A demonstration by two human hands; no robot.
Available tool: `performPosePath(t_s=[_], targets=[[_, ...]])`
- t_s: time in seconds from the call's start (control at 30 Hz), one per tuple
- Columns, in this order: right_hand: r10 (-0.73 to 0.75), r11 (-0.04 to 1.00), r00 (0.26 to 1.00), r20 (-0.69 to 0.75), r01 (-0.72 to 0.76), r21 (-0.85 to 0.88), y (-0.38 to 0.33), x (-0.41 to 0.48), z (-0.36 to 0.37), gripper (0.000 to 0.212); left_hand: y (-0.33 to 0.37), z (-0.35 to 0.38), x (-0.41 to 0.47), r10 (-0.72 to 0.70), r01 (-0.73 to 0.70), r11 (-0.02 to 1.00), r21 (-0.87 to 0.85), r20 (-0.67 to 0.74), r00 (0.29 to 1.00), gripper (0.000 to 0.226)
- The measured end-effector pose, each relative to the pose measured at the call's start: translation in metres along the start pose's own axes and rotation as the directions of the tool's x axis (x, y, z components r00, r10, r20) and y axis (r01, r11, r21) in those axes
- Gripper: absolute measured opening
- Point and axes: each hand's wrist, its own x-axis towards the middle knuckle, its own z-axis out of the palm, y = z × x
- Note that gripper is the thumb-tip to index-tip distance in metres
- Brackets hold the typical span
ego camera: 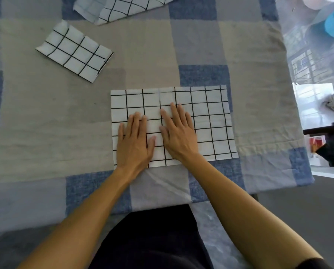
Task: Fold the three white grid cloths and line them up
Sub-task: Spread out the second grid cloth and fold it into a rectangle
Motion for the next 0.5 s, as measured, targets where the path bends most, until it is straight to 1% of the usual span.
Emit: performPosePath(t_s=[0.17,0.23,0.33,0.4,0.43,0.5], targets=[[0.221,0.975,0.975,-0.005,-0.221,-0.039,0.054,-0.015,-0.016,0.06,-0.012,-0.005,-0.003,-0.067,0.066,0.998,0.017,0.011,0.998,0.076],[0.25,0.968,0.968,0.017,-0.249,-0.028,0.073,-0.021,-0.022,0.062,-0.011,-0.007,-0.004,-0.08,0.079,0.997,0.022,0.026,0.996,0.076],[0.245,0.969,0.969,0.016,-0.244,-0.049,0.079,-0.023,-0.025,0.065,-0.007,-0.01,-0.005,-0.089,0.089,0.996,0.021,0.011,0.996,0.072],[0.222,0.974,0.975,-0.033,-0.223,-0.048,0.067,-0.026,-0.026,0.061,-0.001,-0.013,-0.009,-0.032,0.032,0.999,0.0,-0.02,0.999,0.069],[0.178,0.983,0.982,-0.061,-0.181,-0.038,0.057,-0.029,-0.025,0.059,0.004,-0.013,-0.014,0.029,-0.029,0.999,-0.016,-0.029,0.999,0.068],[0.037,0.999,0.996,-0.086,-0.036,0.011,0.028,-0.04,-0.018,0.054,0.013,-0.006,-0.03,0.133,-0.134,0.989,-0.056,-0.02,0.991,0.066]])
